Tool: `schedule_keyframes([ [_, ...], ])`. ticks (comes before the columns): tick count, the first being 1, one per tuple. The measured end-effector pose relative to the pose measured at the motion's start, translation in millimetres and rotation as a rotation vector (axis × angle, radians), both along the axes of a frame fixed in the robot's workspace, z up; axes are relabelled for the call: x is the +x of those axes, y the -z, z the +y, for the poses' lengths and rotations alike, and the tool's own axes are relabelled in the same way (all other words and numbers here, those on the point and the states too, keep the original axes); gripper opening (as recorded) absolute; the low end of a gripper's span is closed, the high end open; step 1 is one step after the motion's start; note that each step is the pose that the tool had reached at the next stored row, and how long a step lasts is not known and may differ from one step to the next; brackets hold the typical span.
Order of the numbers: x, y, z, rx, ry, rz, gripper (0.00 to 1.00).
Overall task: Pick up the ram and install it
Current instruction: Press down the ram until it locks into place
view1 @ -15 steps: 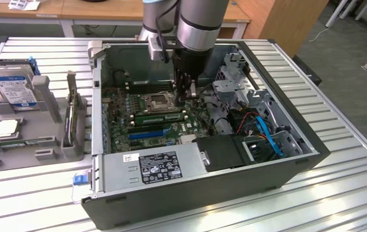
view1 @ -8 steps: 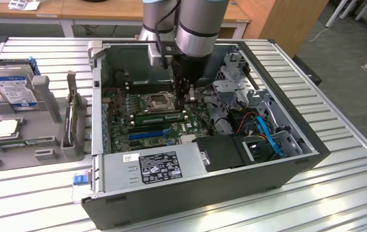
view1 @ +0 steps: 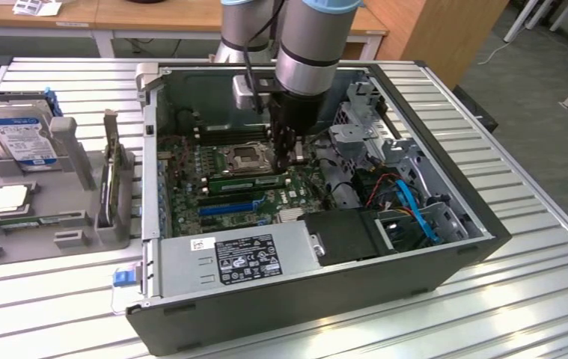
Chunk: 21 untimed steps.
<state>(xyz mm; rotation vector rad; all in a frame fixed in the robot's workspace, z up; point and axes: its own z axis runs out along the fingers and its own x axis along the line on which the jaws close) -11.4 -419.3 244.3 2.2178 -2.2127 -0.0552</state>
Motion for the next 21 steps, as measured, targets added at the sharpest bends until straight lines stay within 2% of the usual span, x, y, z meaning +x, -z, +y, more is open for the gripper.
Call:
schedule_keyframes([
  [8,2.9,1.2,0.1,0.0006,0.000,0.0000,0.10],
  [16,8.7,14.8,0.1,0.0004,0.000,0.0000,0.10],
  [21,9.0,16.8,0.0,0.0002,0.000,0.0001,0.10],
])
